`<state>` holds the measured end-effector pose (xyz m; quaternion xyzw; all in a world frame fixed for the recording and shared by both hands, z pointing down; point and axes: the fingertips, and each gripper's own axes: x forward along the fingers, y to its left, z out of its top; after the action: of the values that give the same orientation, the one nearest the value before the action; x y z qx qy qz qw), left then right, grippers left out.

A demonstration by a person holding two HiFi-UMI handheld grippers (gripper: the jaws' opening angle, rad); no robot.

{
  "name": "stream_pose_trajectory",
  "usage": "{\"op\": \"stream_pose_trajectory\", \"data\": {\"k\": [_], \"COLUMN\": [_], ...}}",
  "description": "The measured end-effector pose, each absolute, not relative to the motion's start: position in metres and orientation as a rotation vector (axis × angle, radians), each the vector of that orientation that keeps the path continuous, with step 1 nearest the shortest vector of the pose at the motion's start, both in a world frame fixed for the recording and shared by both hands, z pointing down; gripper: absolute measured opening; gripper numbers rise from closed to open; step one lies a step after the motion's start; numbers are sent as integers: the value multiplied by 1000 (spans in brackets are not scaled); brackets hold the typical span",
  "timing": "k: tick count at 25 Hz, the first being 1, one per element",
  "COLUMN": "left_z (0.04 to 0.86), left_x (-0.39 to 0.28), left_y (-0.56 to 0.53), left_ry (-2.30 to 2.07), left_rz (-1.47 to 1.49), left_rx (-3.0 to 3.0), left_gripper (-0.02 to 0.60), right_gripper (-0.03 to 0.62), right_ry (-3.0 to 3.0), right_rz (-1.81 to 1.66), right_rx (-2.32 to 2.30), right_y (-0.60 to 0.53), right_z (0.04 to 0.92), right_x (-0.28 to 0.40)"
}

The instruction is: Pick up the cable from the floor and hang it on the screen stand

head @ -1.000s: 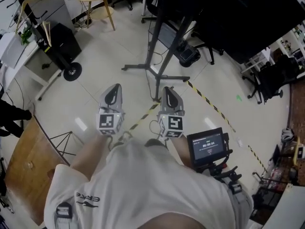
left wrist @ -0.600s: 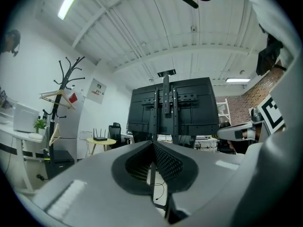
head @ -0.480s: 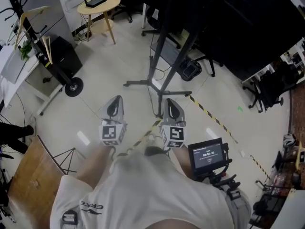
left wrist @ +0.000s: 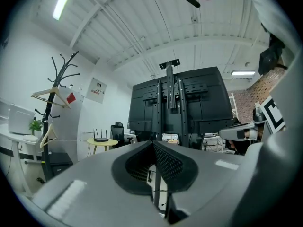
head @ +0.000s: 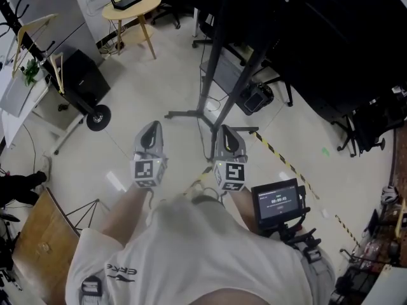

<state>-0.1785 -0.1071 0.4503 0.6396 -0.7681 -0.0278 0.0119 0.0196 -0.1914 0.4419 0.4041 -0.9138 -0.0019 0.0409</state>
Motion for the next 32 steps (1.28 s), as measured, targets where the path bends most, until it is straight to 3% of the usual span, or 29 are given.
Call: {"op": "stream_pose_trajectory", "data": {"k": [20,32], "left_z": [496,644], "left_x": [-172,-178], "left_y": [-223,-280], "left_ry": [-2289,-2135], "left_rz": [2,158], "left_rx": [1992,1979], "left_gripper": [3,3], "right_gripper": [14,14], "right_ry": [-2676,-2544], "right_rz": [49,131], "right_rx": [1259,1256], "right_y": [-296,-333], "right_z": [492,632], "right_x": [29,22]}}
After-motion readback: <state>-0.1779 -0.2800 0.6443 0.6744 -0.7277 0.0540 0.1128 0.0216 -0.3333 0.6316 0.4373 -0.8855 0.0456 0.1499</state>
